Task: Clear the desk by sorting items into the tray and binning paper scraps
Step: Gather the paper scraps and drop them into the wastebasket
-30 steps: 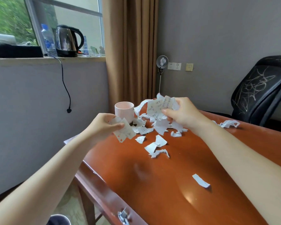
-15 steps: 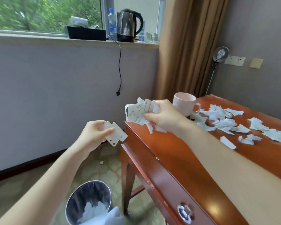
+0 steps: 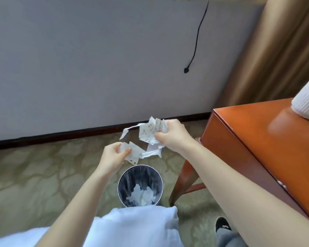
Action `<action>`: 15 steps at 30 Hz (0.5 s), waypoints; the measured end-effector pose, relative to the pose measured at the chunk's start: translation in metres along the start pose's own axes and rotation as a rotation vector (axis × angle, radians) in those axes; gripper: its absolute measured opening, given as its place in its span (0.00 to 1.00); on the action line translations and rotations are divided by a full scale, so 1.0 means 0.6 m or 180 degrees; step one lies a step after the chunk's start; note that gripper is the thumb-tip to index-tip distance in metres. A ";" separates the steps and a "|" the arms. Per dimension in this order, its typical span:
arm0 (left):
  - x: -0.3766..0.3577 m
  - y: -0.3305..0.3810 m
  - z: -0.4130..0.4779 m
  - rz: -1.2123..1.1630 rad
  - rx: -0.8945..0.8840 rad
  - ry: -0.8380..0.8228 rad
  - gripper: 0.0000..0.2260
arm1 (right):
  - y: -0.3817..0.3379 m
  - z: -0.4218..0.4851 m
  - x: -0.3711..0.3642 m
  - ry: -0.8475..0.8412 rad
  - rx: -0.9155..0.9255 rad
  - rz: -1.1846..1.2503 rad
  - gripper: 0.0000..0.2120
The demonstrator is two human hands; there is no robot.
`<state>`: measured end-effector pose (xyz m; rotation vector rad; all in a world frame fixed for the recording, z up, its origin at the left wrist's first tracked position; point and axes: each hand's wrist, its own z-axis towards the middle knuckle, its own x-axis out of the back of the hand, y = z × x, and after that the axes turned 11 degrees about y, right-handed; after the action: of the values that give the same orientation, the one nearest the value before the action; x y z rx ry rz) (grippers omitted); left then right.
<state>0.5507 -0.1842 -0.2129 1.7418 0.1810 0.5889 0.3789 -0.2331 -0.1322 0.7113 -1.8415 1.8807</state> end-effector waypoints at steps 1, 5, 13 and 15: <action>-0.002 -0.019 0.006 0.0014 0.0069 0.0043 0.04 | 0.015 0.006 -0.018 -0.0035 -0.0107 -0.0015 0.05; -0.020 -0.100 0.036 0.0197 0.0356 0.0120 0.06 | 0.080 0.026 -0.082 -0.0184 -0.0562 -0.0069 0.09; -0.097 -0.233 0.082 0.0448 0.0940 0.0150 0.04 | 0.212 0.052 -0.203 -0.0543 -0.1178 -0.0387 0.07; -0.111 -0.258 0.090 0.0783 0.0870 0.0014 0.08 | 0.238 0.058 -0.229 -0.0694 -0.1206 -0.0534 0.09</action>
<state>0.5487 -0.2184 -0.3865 2.0448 0.0510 0.7749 0.4012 -0.2654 -0.3292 0.9272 -2.1168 1.3401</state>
